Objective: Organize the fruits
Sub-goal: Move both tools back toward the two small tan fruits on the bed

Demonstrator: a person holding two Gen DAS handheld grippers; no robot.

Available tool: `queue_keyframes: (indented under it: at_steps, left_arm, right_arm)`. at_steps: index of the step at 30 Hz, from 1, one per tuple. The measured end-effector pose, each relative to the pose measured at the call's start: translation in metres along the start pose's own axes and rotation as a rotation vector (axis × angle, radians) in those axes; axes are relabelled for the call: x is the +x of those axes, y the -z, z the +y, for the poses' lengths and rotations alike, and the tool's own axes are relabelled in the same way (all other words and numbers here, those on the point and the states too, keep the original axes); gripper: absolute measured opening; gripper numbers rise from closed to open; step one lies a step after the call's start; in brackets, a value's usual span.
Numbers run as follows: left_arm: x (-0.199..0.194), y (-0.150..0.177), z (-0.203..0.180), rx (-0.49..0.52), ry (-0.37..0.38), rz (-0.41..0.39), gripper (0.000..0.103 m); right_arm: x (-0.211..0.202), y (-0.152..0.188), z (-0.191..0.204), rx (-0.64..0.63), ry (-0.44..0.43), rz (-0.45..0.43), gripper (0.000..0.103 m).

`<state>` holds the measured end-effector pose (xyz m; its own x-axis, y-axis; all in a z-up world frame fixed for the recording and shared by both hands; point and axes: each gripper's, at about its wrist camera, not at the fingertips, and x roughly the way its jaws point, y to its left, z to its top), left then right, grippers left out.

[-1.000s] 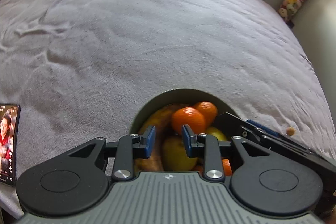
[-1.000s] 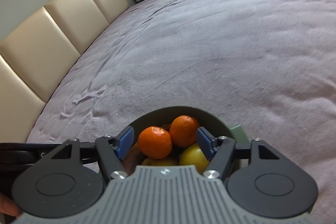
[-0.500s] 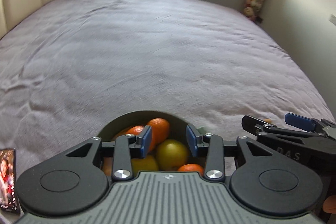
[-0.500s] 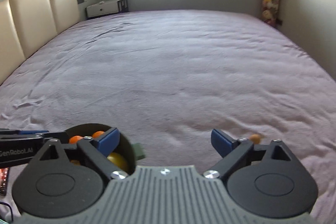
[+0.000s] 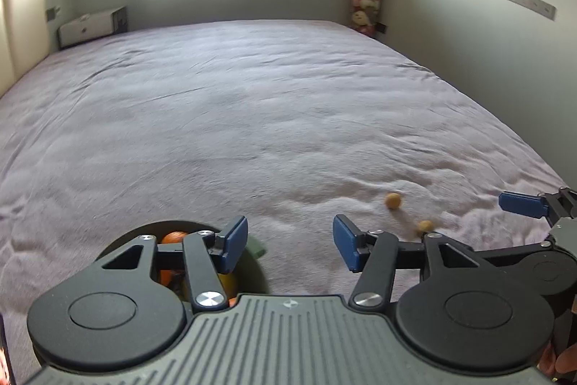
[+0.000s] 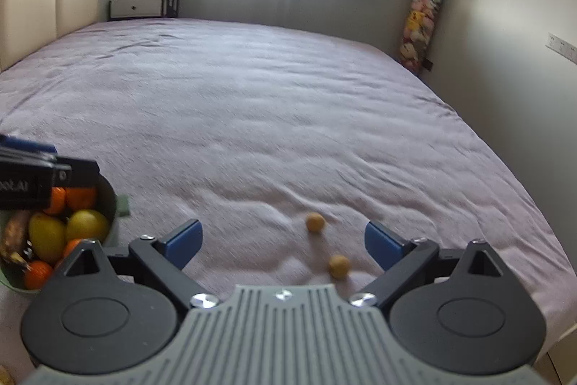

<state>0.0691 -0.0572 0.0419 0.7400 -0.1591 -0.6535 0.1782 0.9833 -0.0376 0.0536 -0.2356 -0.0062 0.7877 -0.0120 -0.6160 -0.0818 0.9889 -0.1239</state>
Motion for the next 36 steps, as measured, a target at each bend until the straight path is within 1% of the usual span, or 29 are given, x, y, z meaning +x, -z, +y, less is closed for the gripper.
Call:
queue_keyframes:
  at_steps: [4,9,14,16,17,19,22,25,27,32,36]
  left_arm:
    - [0.010,0.003,-0.023,0.052,0.023,0.013,0.067]
    - [0.028,0.008,-0.044,0.091,0.031,0.033,0.067]
    - [0.049,0.011,-0.053,0.078,0.077,0.061,0.067]
    - [0.056,0.012,-0.054,0.066,0.095,0.072,0.067]
    - [0.061,0.013,-0.055,0.060,0.103,0.077,0.067]
    - [0.069,0.014,-0.056,0.049,0.119,0.085,0.067]
    - [0.081,0.015,-0.060,0.036,0.148,0.103,0.064]
    - [0.096,0.015,-0.064,0.024,0.163,0.134,0.059]
    - [0.105,0.016,-0.067,0.020,0.168,0.153,0.058]
    - [0.129,0.018,-0.074,0.050,0.145,0.196,0.054]
    - [0.143,0.017,-0.074,0.044,0.145,0.216,0.051]
  right_arm:
    - [0.010,0.008,-0.021,0.084,0.012,0.049,0.093]
    - [0.024,0.017,-0.043,0.186,0.020,0.118,0.093]
    - [0.045,0.028,-0.061,0.266,0.035,0.170,0.082]
    - [0.057,0.033,-0.066,0.295,0.031,0.202,0.073]
    - [0.063,0.037,-0.069,0.316,0.027,0.216,0.072]
    - [0.073,0.042,-0.074,0.361,0.015,0.237,0.064]
    - [0.086,0.045,-0.079,0.407,0.009,0.247,0.057]
    - [0.095,0.045,-0.081,0.428,0.007,0.240,0.052]
    - [0.099,0.044,-0.082,0.442,-0.004,0.237,0.051]
    - [0.112,0.043,-0.081,0.442,-0.006,0.256,0.047]
    - [0.122,0.044,-0.084,0.461,-0.004,0.271,0.045]
